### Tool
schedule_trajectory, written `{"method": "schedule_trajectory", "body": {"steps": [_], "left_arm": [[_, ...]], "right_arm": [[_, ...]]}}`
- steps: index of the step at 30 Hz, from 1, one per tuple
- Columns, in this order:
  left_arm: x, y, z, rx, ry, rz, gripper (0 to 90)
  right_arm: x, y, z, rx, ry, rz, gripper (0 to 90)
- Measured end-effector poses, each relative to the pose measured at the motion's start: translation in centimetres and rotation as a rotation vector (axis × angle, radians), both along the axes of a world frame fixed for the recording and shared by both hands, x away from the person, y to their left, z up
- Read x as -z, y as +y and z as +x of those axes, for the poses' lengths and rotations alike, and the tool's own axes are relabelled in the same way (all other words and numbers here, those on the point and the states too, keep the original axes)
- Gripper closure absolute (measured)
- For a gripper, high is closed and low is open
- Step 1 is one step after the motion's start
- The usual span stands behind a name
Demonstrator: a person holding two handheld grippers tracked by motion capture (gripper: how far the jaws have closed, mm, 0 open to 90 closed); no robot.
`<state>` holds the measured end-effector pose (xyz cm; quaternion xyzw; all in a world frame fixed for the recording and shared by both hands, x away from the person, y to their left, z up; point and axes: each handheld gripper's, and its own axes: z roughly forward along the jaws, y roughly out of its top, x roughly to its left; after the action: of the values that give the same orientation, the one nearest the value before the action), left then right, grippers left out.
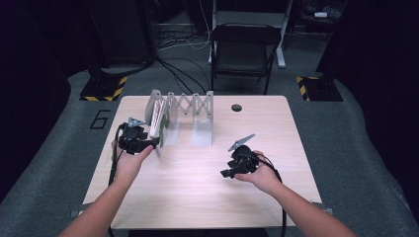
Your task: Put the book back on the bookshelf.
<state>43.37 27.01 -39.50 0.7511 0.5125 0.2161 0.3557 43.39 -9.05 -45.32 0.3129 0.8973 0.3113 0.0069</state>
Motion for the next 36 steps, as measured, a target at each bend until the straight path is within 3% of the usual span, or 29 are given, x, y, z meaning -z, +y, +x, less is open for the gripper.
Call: {"method": "schedule_trajectory", "body": {"steps": [18, 28, 33, 36], "left_arm": [[1.5, -0.5, -2.5, 0.082, 0.015, -0.029, 46.5], [3.6, -0.2, -3.3, 0.083, 0.017, -0.052, 46.9], [4.6, -0.5, -3.9, 0.11, 0.015, -0.038, 47.0], [5.2, -0.6, -4.3, 0.141, 0.008, -0.052, 47.0]], "right_arm": [[0.8, 0.1, -0.4, -0.001, -0.007, -0.007, 46.7], [1.2, 0.2, -0.8, 0.005, -0.009, -0.006, 46.7], [1.7, 0.2, -1.1, 0.012, -0.009, -0.004, 46.7], [1.8, 0.3, -1.3, 0.009, -0.007, -0.017, 46.7]]}}
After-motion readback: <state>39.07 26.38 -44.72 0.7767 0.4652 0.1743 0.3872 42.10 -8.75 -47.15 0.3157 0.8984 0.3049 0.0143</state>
